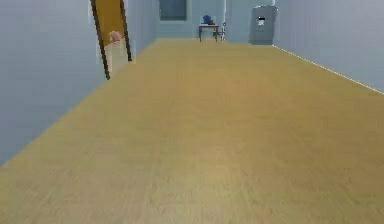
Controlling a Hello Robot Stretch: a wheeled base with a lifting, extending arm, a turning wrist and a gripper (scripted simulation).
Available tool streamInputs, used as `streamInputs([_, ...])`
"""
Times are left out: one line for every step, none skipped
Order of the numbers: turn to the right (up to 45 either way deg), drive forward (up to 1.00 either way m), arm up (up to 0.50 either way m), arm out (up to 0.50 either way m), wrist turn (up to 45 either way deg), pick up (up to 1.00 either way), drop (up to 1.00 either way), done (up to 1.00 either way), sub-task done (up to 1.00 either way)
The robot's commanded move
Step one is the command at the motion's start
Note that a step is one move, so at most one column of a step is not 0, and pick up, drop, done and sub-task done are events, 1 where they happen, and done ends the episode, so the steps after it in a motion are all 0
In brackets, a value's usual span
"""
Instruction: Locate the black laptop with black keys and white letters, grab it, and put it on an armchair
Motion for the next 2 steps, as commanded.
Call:
streamInputs([-15.0,0.0,0.0,0.0,0.0,0.0,0.0,0.0,0.0])
streamInputs([0.0,1.0,0.0,0.0,0.0,0.0,0.0,0.0,0.0])
